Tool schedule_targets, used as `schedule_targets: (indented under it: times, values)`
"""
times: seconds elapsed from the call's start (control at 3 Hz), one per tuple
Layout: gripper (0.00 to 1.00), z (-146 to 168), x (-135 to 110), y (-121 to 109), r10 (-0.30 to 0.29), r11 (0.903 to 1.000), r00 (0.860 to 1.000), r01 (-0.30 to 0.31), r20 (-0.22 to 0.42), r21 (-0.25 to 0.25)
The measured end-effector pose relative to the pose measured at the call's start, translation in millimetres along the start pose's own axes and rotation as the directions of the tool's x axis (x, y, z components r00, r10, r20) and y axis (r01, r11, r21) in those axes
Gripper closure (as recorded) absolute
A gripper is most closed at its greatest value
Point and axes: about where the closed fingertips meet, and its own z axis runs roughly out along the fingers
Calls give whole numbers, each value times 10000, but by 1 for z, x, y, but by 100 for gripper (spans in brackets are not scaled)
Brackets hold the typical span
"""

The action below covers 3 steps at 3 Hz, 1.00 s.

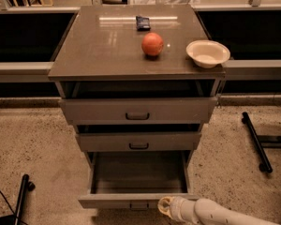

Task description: Close bottom drawer

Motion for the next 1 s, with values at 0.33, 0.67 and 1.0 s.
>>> schedule_targets:
  times: [0.33,0.67,1.0]
  values:
    - [100,6,17,1,-232,9996,9997,234,-109,173]
    - [100,24,34,4,-354,9993,9993,355,-69,86]
    - [100,37,42,6,-362,9993,9993,360,-131,-131]
